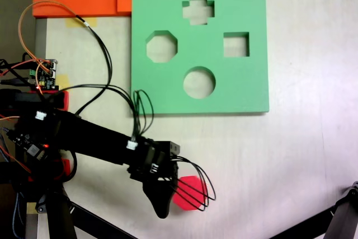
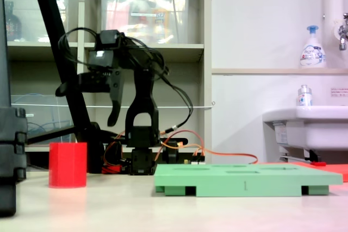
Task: Put the octagonal pillar block into the corresponding hole
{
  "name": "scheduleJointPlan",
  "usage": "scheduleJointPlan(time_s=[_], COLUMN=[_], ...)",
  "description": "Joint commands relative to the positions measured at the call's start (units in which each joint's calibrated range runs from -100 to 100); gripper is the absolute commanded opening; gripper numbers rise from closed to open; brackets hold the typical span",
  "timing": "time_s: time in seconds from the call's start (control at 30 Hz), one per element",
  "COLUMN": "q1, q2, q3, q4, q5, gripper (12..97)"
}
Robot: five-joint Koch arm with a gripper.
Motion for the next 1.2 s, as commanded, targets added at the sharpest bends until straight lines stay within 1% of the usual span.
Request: scheduleJointPlan(time_s=[0.0, 0.17, 0.43, 0.8, 0.87, 0.97, 1.1, 1.17], q1=[-0.2, -0.8, -1.5, -1.6, -1.7, -1.8, -1.8, -2.0], q2=[4.5, 16.0, 28.3, 36.2, 36.4, 37.4, 38.6, 38.8], q3=[5.1, 11.1, 14.8, 15.7, 15.6, 15.5, 15.1, 14.2], q4=[-2.4, -2.4, -2.4, -1.8, -1.8, -1.8, -1.8, -1.8], q5=[-0.6, -1.3, -2.4, -3.3, -3.3, -3.3, -3.5, -3.7], gripper=[95.2, 95.2, 95.1, 94.3, 90.7, 89.3, 80.0, 72.8])
